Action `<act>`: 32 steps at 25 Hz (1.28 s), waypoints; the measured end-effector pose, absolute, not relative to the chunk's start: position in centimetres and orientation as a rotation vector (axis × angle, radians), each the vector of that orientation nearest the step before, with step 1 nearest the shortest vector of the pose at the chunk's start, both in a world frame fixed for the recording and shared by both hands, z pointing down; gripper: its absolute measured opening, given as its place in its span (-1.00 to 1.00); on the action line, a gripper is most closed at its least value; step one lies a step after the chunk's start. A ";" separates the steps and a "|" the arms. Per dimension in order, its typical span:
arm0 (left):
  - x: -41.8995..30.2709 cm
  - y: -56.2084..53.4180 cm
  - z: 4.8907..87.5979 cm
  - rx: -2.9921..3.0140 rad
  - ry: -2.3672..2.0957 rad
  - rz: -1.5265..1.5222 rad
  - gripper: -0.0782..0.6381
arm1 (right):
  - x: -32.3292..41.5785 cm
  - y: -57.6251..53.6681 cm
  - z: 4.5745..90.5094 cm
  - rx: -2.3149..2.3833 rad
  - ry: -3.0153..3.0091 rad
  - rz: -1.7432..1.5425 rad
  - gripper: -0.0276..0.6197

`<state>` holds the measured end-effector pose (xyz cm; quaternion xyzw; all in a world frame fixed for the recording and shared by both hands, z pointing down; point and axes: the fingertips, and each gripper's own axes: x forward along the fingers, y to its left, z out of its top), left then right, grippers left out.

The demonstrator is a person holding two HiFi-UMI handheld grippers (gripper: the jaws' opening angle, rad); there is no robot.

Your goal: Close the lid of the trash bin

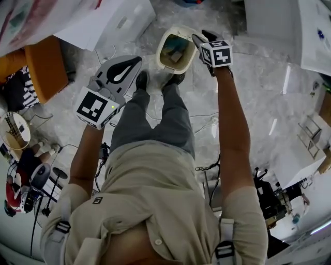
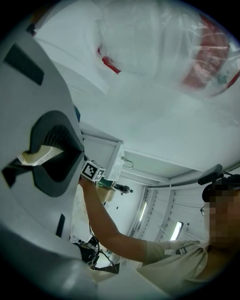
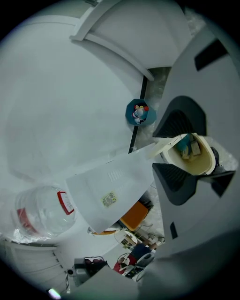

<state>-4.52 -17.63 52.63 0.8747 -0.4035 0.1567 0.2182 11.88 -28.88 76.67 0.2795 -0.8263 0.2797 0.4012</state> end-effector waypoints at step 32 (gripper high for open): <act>-6.3 -17.2 58.6 2.321 -1.078 0.465 -0.74 | 10.2 -28.9 84.3 0.620 -2.001 0.631 -0.30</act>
